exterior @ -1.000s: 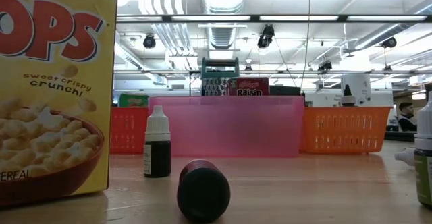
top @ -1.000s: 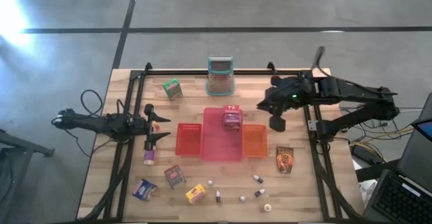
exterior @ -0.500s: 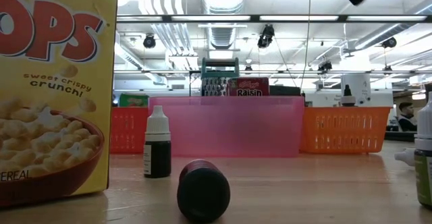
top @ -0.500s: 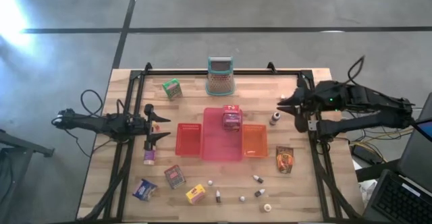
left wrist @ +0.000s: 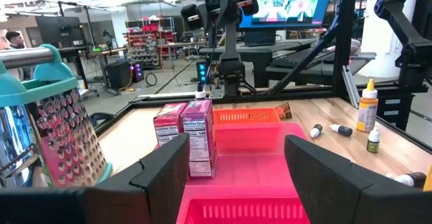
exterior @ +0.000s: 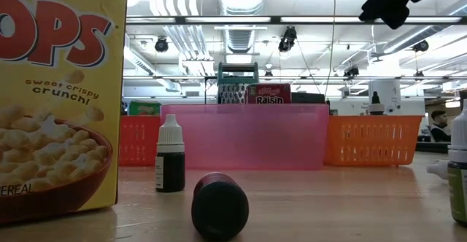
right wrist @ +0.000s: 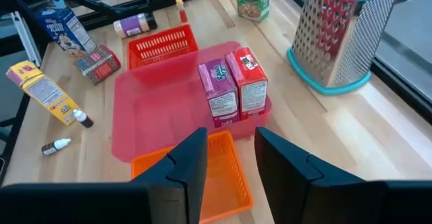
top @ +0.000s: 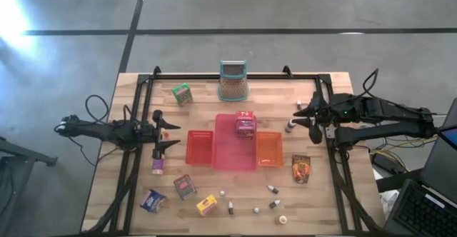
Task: Pick & Place Kitchen Items
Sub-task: Put the big black food coloring bottle into the orange bin
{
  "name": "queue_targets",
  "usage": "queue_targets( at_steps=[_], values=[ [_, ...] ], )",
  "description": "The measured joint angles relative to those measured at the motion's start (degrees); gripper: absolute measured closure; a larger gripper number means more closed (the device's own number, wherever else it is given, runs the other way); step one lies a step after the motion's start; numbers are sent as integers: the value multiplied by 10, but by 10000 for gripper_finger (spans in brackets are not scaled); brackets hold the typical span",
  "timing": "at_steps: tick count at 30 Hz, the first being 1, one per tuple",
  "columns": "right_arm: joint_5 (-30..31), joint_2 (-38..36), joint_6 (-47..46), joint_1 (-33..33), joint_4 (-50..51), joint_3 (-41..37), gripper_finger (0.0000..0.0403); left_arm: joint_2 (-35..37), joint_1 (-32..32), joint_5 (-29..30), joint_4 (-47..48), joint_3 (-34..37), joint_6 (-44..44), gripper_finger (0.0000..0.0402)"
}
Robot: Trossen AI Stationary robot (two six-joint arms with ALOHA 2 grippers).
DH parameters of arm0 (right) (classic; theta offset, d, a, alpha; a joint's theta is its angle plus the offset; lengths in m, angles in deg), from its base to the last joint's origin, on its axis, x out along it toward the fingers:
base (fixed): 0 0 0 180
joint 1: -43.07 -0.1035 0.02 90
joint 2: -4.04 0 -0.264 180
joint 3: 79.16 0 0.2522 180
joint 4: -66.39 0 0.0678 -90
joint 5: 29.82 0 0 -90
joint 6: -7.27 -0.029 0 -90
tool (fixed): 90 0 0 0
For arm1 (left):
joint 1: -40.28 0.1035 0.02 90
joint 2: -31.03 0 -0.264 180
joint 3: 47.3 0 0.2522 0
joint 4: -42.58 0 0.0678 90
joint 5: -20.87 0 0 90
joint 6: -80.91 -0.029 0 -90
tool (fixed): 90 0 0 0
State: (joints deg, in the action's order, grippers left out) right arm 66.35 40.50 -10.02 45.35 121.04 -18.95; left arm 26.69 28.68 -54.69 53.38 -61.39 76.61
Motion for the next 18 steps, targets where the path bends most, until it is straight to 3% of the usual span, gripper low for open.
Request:
queue_targets(
  at_steps=[4,11,18],
  values=[
    [-2,0,-8,0,-6,0,267,0,0,0,0,0,0,154],
    [-6,12,70,0,-63,0,257,0,0,0,0,0,0,154],
    [28,15,71,0,-73,0,272,0,0,0,0,0,0,154]
  ],
)
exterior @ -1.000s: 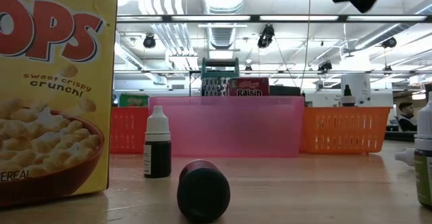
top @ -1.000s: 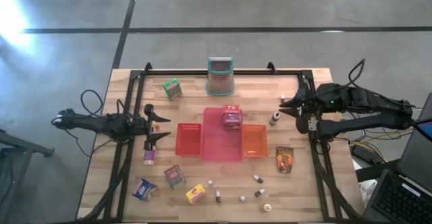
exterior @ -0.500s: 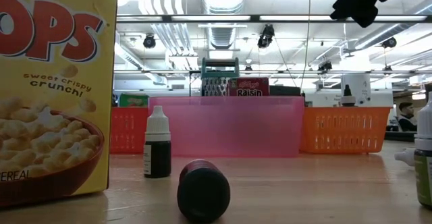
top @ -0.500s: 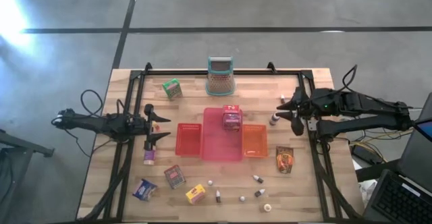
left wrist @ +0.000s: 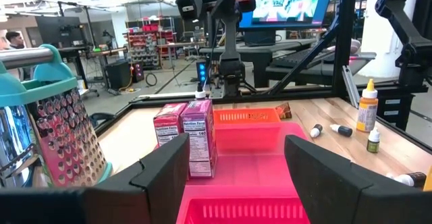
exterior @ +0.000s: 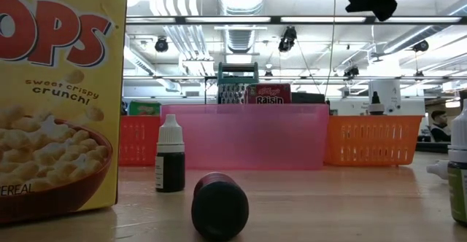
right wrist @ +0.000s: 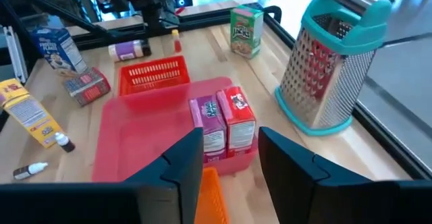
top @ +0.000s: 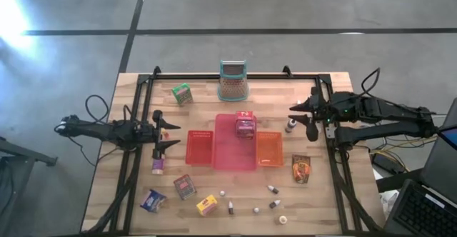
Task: Pick & Place Kitchen Items
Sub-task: Put the big black food coloring bottle into the orange bin
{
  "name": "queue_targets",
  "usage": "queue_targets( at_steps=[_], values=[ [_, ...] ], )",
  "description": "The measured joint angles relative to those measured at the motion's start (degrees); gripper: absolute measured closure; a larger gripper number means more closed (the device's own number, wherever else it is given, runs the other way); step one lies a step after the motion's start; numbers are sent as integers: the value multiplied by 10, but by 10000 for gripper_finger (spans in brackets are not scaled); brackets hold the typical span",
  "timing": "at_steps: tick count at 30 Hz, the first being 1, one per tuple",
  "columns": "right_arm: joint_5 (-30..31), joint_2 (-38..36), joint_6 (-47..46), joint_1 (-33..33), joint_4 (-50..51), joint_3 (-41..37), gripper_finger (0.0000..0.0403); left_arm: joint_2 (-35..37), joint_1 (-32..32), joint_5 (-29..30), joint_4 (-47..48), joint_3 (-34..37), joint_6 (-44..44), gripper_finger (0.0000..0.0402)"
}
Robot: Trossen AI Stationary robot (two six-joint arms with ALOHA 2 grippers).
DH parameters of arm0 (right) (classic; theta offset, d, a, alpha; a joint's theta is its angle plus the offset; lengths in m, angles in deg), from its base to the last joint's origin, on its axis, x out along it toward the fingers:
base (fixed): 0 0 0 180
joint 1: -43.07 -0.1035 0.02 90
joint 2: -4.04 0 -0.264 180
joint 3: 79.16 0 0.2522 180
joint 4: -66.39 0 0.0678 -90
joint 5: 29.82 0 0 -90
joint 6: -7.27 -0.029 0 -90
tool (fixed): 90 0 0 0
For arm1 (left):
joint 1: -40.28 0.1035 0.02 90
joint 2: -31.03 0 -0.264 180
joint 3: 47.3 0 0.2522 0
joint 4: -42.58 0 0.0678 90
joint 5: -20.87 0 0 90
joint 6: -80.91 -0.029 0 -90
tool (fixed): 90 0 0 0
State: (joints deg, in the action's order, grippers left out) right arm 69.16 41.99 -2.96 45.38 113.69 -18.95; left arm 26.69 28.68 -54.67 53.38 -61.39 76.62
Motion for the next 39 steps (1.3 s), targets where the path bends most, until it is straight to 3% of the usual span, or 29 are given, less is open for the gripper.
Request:
queue_targets(
  at_steps=[9,18,22,29,39],
  values=[
    [0,20,25,0,-41,-1,307,0,0,0,0,0,0,154],
    [0,53,64,0,-149,0,344,0,0,0,0,0,0,154],
    [12,71,63,6,-96,10,350,0,0,0,0,0,0,154],
    [132,93,-58,8,68,30,322,0,0,0,0,0,0,154],
    [137,95,-175,7,201,63,240,0,0,0,0,0,0,154]
  ],
)
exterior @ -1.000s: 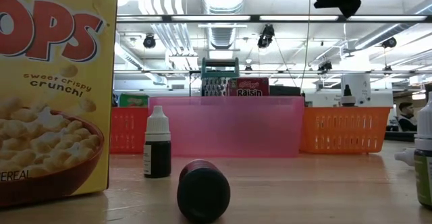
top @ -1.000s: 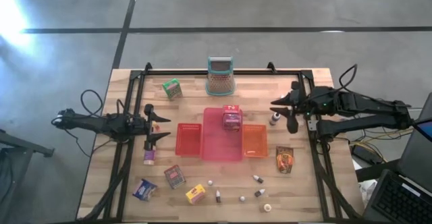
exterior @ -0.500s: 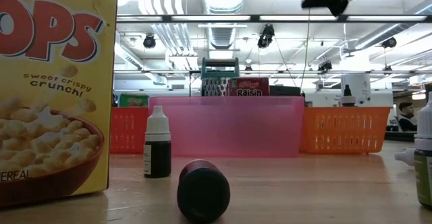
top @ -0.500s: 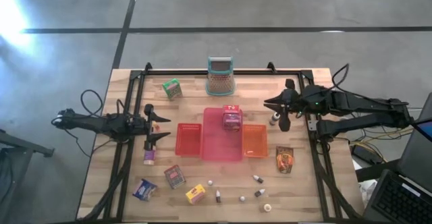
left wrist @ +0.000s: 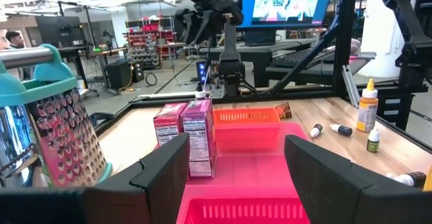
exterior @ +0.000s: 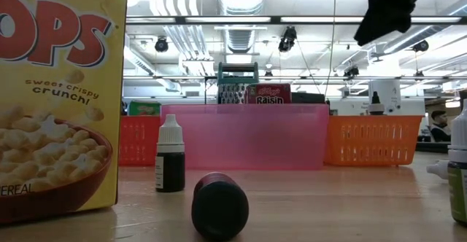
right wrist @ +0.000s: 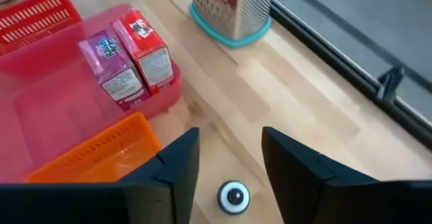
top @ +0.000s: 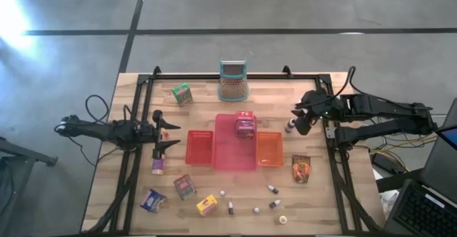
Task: Pick & Place Kitchen Items
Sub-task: Put the big black food coloring bottle into the orange bin
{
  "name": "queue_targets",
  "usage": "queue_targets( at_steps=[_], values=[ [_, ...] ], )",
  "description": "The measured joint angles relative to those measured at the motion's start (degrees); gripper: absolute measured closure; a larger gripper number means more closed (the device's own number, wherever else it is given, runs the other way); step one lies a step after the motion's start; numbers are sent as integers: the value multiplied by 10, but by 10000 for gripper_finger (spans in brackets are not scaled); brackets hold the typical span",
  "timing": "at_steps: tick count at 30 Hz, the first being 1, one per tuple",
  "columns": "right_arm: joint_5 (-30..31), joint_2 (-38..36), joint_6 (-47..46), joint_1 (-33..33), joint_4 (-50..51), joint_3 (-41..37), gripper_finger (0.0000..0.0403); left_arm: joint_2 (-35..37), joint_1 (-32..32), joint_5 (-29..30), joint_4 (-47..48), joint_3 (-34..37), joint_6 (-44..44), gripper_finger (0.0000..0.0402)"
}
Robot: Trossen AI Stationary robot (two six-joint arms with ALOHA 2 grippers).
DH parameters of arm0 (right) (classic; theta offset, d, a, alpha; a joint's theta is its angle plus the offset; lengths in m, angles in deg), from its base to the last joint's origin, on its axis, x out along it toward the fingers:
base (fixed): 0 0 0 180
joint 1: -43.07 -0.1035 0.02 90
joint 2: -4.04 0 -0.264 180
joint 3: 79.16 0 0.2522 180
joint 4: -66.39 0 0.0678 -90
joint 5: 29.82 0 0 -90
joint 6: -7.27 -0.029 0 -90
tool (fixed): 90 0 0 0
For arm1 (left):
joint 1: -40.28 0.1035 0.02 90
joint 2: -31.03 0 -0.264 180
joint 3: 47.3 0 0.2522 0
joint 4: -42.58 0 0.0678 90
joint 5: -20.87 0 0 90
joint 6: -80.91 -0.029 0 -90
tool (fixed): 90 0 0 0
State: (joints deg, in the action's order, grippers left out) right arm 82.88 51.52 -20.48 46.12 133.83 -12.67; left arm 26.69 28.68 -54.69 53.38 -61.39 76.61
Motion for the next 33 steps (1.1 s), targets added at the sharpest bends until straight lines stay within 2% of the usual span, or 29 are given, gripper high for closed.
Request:
queue_targets(
  at_steps=[6,11,19,26,33],
  values=[
    [-8,10,-51,0,46,2,230,0,0,0,0,0,0,154],
    [-45,38,-79,0,67,2,237,0,0,0,0,0,0,154],
    [-54,82,-94,5,81,2,226,0,0,0,0,0,0,154],
    [-95,114,-101,41,96,2,212,0,0,0,0,0,0,154],
    [-127,133,-93,66,98,2,223,0,0,0,0,0,0,154]
  ],
)
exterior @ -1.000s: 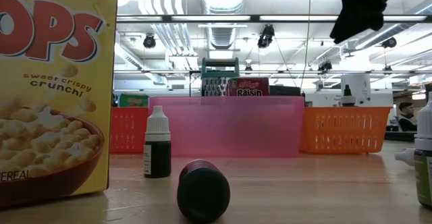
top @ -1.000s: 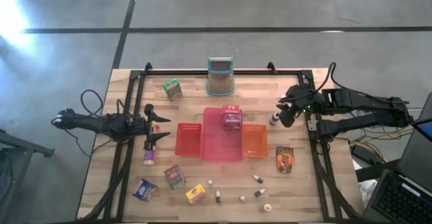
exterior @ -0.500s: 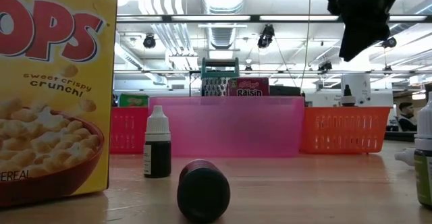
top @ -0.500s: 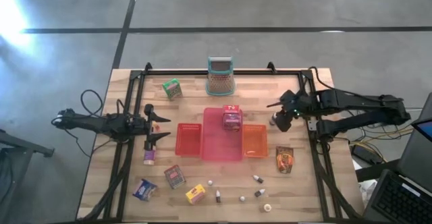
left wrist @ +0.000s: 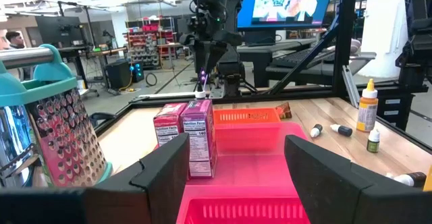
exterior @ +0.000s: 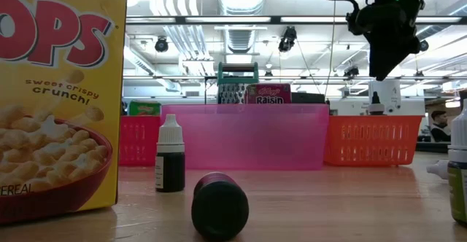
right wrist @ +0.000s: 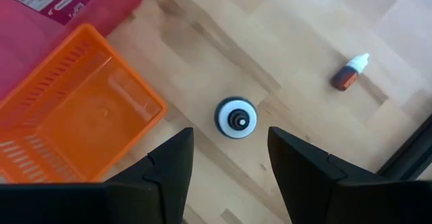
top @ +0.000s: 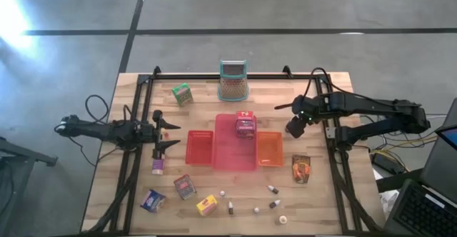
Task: Pick & Place Kitchen Items
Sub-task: Put the big black food coloring bottle into the orange bin
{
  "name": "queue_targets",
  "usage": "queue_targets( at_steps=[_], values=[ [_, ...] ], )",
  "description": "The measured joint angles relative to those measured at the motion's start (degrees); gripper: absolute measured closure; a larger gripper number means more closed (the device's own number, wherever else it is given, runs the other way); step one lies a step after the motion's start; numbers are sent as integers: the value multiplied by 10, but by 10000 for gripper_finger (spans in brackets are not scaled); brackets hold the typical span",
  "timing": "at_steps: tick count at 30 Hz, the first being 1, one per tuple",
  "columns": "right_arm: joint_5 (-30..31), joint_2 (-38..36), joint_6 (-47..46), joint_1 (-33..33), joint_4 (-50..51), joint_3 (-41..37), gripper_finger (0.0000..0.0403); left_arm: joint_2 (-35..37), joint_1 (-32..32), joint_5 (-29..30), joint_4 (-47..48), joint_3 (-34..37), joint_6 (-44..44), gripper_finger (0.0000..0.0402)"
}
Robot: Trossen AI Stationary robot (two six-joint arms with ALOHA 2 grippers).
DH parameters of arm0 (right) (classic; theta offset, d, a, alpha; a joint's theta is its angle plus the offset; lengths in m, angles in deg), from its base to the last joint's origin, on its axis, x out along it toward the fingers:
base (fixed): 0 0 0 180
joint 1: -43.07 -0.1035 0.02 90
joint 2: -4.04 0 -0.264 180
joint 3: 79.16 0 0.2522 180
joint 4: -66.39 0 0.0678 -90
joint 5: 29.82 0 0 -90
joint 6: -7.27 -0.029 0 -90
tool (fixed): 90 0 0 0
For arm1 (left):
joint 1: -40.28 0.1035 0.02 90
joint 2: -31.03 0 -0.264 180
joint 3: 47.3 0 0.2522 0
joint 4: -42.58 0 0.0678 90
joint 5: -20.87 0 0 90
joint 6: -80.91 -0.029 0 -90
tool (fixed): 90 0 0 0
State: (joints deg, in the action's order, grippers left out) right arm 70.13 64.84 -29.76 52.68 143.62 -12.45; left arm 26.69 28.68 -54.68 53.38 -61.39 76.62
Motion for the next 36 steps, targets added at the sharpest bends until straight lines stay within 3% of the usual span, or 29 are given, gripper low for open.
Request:
queue_targets(
  at_steps=[12,26,36],
  values=[
    [-30,52,14,6,0,0,247,0,0,0,0,0,0,154],
    [-24,60,39,44,-12,0,219,0,0,0,0,0,0,154],
    [-40,75,61,70,-12,0,250,0,0,0,0,0,0,154]
  ],
)
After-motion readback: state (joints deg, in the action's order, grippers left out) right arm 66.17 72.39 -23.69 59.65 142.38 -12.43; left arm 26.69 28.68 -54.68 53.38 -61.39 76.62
